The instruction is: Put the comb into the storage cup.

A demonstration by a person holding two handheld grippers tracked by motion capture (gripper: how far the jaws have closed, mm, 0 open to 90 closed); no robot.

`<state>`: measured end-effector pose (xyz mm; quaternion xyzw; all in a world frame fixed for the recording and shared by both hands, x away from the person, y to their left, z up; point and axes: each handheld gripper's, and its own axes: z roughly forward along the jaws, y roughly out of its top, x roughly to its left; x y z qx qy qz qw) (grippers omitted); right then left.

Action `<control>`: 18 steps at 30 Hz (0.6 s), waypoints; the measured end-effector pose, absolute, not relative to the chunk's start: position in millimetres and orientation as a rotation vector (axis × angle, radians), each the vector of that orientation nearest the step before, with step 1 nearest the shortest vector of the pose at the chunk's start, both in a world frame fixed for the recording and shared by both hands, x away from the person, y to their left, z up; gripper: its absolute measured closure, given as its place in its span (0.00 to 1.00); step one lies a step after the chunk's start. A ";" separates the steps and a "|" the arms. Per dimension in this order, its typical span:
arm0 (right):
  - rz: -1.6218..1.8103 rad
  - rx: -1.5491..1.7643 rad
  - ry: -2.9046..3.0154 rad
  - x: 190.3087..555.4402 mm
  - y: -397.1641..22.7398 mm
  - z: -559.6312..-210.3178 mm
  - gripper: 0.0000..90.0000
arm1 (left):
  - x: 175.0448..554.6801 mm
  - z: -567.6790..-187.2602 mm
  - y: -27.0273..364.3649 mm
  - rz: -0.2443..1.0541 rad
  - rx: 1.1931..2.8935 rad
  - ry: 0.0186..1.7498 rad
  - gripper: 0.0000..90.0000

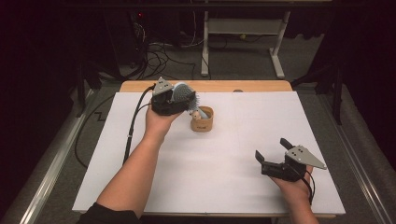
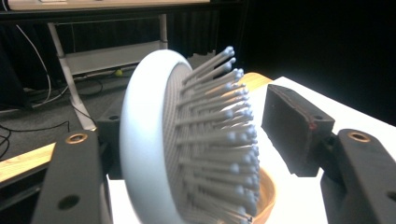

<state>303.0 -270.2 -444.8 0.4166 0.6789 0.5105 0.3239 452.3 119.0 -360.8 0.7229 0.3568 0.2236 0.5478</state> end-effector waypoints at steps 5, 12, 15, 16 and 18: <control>1.338 1.094 1.781 303.1 -270.3 -445.0 0.00 | 453.0 -361.3 122.0 0.523 1.725 0.852 0.35; 1.338 1.091 1.784 303.1 -269.9 -445.0 0.00 | 453.8 -362.3 123.2 0.510 1.731 0.854 0.31; 1.336 1.092 1.784 303.2 -269.9 -445.1 0.00 | 453.8 -362.3 123.2 0.511 1.732 0.854 0.30; 1.337 1.092 1.784 303.2 -269.9 -445.1 0.00 | 453.9 -362.2 123.4 0.511 1.730 0.855 0.29; 1.335 1.091 1.785 303.2 -269.7 -445.2 0.00 | 454.1 -362.1 124.1 0.513 1.727 0.855 0.28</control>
